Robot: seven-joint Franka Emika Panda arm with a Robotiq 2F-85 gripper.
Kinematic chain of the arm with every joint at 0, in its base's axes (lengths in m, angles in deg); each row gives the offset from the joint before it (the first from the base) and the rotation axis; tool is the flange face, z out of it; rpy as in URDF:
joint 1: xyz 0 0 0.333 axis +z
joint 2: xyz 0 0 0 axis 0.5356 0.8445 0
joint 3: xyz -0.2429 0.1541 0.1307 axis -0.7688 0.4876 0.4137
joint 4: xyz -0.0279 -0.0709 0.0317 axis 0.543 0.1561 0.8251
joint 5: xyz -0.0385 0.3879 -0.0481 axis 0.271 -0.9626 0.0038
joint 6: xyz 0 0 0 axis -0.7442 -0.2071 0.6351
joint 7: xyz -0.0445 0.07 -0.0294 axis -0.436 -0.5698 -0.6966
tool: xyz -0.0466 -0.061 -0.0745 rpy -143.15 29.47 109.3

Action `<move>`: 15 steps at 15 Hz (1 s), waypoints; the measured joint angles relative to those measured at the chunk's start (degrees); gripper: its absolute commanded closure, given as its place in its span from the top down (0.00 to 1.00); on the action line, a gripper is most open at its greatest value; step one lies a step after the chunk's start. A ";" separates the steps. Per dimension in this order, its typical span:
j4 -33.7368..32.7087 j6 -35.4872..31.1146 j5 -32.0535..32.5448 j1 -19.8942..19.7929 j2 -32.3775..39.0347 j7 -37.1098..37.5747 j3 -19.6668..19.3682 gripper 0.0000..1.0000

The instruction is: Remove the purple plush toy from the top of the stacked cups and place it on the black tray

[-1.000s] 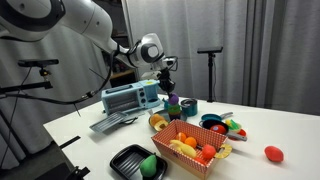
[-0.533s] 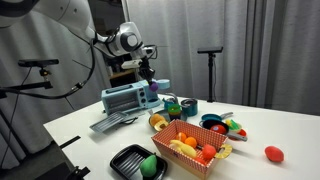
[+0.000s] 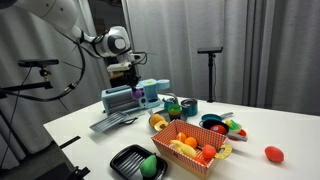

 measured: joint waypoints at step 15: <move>29.60 -19.35 3.39 -2.50 -14.72 10.37 -5.05 0.01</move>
